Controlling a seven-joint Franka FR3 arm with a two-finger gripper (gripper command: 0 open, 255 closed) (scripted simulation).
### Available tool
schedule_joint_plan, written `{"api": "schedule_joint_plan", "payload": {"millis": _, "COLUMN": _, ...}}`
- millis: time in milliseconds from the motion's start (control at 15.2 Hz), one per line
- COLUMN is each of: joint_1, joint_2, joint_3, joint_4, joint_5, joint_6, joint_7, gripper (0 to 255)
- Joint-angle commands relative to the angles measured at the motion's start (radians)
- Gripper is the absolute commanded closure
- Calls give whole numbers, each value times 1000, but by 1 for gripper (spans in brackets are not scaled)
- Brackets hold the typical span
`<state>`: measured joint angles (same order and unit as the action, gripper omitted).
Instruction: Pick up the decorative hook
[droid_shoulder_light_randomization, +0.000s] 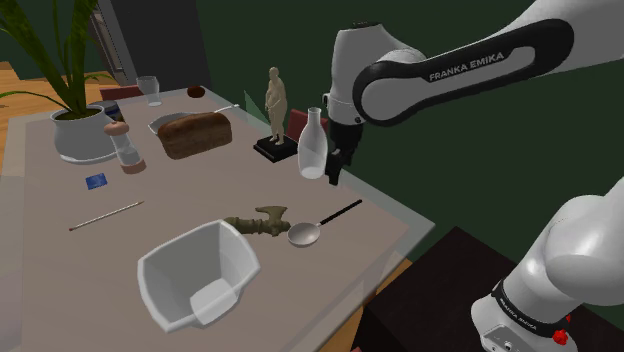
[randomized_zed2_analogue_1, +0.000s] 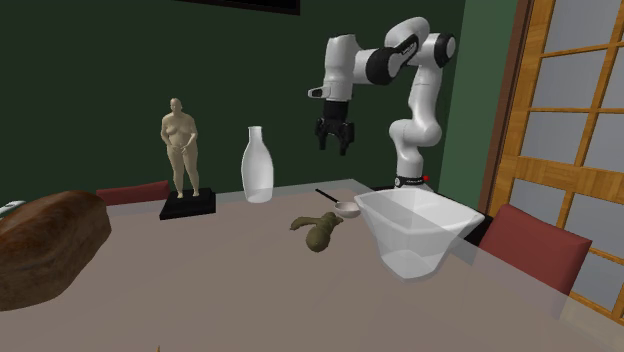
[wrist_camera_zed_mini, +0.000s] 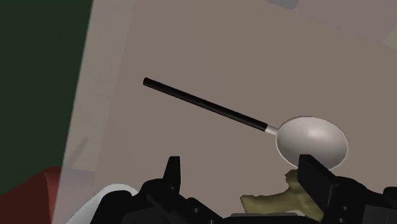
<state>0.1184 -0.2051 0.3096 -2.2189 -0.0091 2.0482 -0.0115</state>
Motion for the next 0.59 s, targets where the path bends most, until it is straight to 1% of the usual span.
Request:
{"api": "schedule_joint_plan", "payload": {"millis": 0, "joint_1": 9, "joint_2": 75, "joint_3": 26, "joint_4": 48, "joint_5": -31, "joint_6": 28, "joint_7": 22, "gripper": 0}}
{"api": "schedule_joint_plan", "payload": {"millis": 264, "joint_1": 35, "joint_2": 216, "joint_3": 68, "joint_4": 145, "joint_5": -106, "joint_6": 63, "joint_7": 72, "gripper": 0}}
{"api": "schedule_joint_plan", "payload": {"millis": 528, "joint_1": 76, "joint_2": 361, "joint_3": 94, "joint_4": 258, "joint_5": -194, "joint_6": 79, "joint_7": 122, "gripper": 0}}
